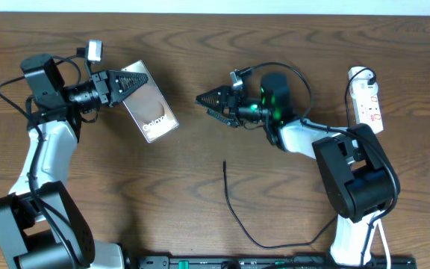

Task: Plug charger to phone and switch on socket

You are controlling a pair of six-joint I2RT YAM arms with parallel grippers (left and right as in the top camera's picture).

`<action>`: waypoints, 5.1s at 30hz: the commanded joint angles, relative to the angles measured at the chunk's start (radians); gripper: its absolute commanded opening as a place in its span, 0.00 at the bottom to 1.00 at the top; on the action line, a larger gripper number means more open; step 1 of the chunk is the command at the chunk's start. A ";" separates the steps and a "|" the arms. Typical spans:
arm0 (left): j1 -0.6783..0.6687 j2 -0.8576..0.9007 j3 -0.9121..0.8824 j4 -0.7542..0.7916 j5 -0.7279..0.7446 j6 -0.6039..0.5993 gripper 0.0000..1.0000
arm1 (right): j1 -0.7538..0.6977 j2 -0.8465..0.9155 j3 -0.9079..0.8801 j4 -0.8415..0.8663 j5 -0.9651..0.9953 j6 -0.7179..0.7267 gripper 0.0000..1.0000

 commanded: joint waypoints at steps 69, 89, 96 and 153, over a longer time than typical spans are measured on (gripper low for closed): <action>0.054 0.010 0.009 -0.194 -0.073 0.209 0.07 | 0.361 -0.039 0.304 -1.531 0.838 -0.289 0.72; 0.054 0.010 0.009 -0.206 -0.073 0.209 0.07 | 0.402 -0.031 0.304 -1.533 0.884 -0.251 0.56; 0.054 0.010 0.009 -0.208 -0.074 0.209 0.07 | 0.399 -0.015 0.304 -1.532 0.883 -0.251 0.55; 0.054 0.010 0.009 -0.208 -0.073 0.209 0.07 | 0.327 0.042 0.304 -1.579 0.831 -0.244 0.25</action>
